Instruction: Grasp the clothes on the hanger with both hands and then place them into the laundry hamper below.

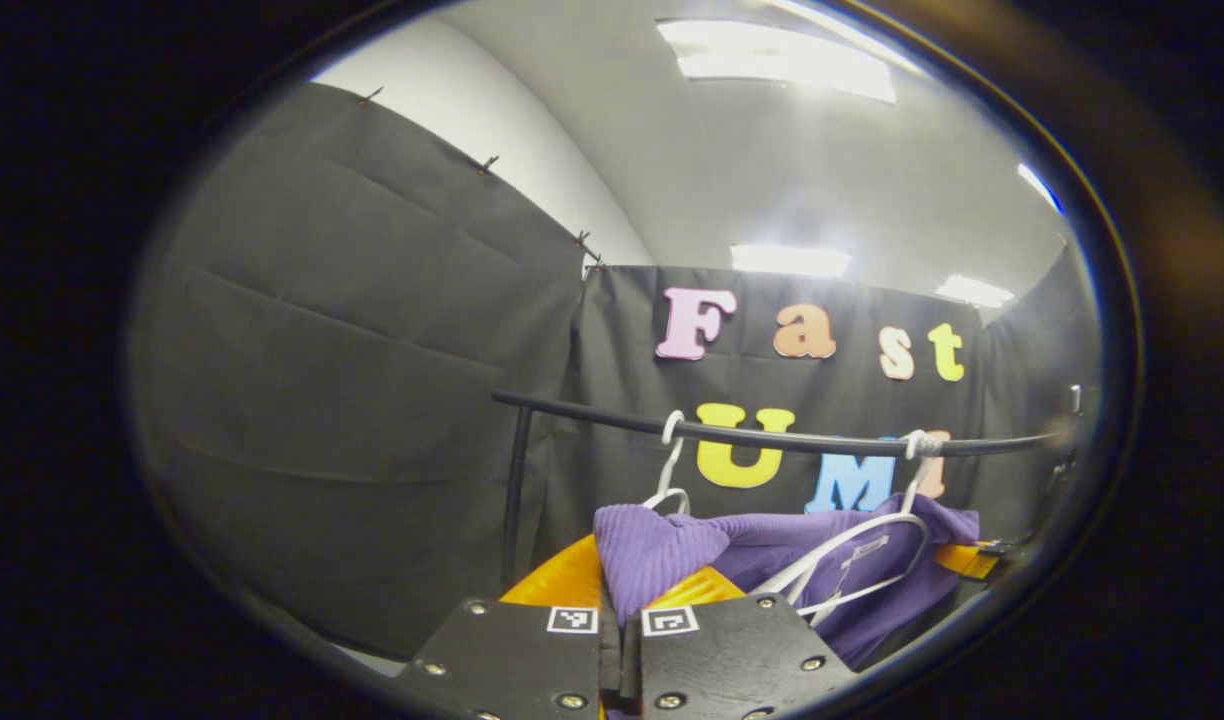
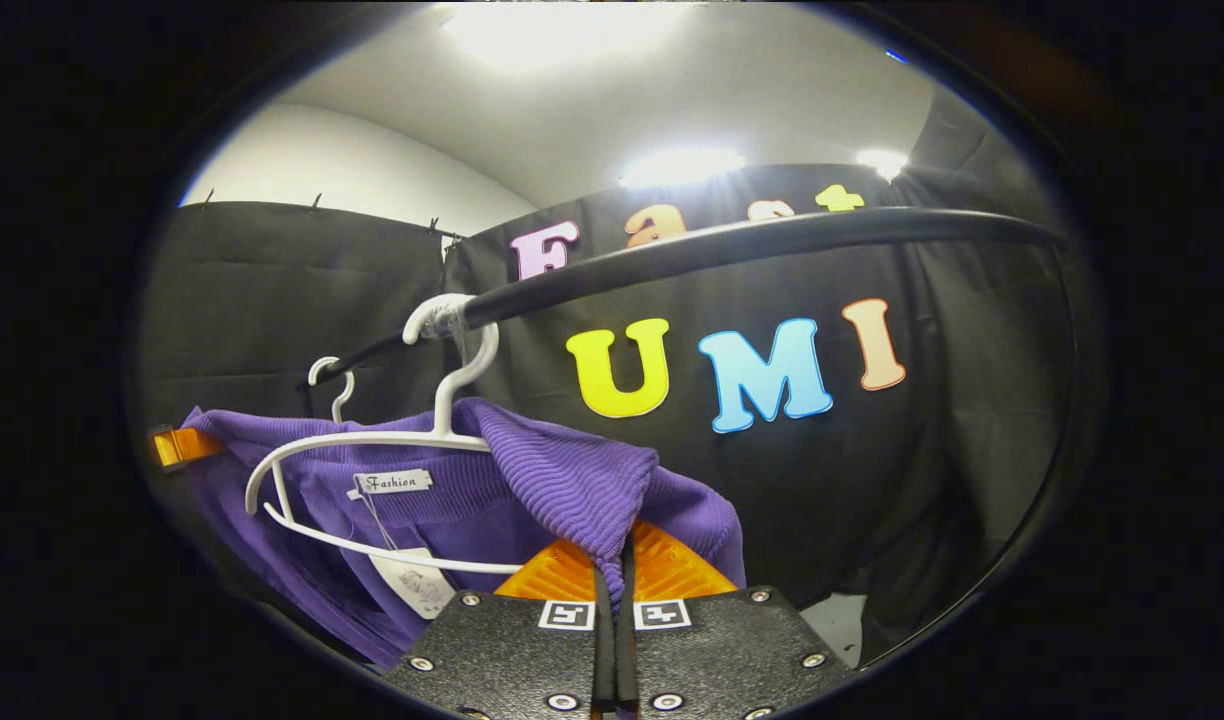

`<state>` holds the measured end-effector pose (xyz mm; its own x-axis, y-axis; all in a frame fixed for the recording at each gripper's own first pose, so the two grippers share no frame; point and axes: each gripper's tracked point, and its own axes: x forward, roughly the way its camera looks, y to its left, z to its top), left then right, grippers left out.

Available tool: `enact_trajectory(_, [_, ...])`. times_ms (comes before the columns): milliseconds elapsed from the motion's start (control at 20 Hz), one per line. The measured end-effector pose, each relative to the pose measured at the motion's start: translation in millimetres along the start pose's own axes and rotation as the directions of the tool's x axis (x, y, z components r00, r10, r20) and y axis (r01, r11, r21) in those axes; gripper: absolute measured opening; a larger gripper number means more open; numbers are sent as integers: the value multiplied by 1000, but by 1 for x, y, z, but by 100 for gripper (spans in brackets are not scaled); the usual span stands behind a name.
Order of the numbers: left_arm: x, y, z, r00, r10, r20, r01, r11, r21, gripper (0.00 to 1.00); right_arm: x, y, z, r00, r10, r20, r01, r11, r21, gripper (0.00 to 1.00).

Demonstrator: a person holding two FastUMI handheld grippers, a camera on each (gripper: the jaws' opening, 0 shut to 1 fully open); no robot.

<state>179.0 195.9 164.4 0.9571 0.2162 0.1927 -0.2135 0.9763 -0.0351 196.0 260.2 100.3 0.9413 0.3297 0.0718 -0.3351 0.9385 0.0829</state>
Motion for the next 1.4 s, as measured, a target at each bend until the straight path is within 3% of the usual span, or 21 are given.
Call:
enact_trajectory(350, [5, 2, -39, 998, -39, -53, 38, 999, -21, 1, 2, -21, 8, 997, -67, 29, 67, 998, -22, 0])
enact_trajectory(400, [3, 0, -45, 997, -43, -61, 42, 999, -20, 7, 2, -25, 9, 997, -73, 32, 74, 997, -25, 0])
enact_trajectory(600, [-2, -14, -70, 994, -66, -88, 64, 998, -17, 1, 5, -40, 14, 995, -89, 49, 91, 995, -39, 0])
enact_trajectory(700, [-4, -23, -81, 993, -67, -95, 66, 998, -4, 1, 8, -53, 16, 993, -99, 57, 102, 993, -52, 0])
enact_trajectory(750, [-3, -30, -85, 993, -65, -100, 65, 998, 0, 6, 10, -62, 17, 992, -108, 61, 111, 992, -55, 0])
enact_trajectory(800, [-2, -36, -89, 992, -67, -105, 67, 998, -3, 1, 11, -71, 19, 991, -118, 65, 122, 991, -55, 0])
enact_trajectory(900, [1, -50, -100, 991, -71, -116, 70, 997, -10, 1, 17, -89, 20, 989, -133, 64, 136, 990, -45, 0])
enact_trajectory(950, [2, -56, -105, 990, -70, -120, 69, 998, -12, 7, 19, -99, 20, 988, -139, 64, 142, 989, -41, 0])
enact_trajectory(1050, [-1, -63, -112, 989, -75, -129, 74, 997, -13, 1, 24, -114, 19, 986, -151, 65, 154, 987, -43, 0])
enact_trajectory(1100, [-2, -67, -115, 988, -76, -133, 75, 997, -9, 7, 25, -120, 17, 987, -151, 63, 154, 987, -41, 0])
enact_trajectory(1150, [0, -75, -118, 988, -75, -134, 76, 997, -1, 1, 27, -126, 16, 987, -150, 60, 152, 988, -39, 0])
enact_trajectory(1250, [0, -88, -121, 989, -72, -129, 75, 997, 16, 1, 27, -138, 10, 987, -151, 56, 154, 987, -44, 0])
enact_trajectory(1300, [-1, -94, -122, 989, -70, -132, 73, 997, 21, 6, 27, -145, 8, 987, -152, 53, 155, 987, -48, 0])
enact_trajectory(1400, [1, -103, -129, 988, -64, -139, 68, 997, 22, 1, 30, -158, 6, 987, -150, 48, 152, 987, -42, 0])
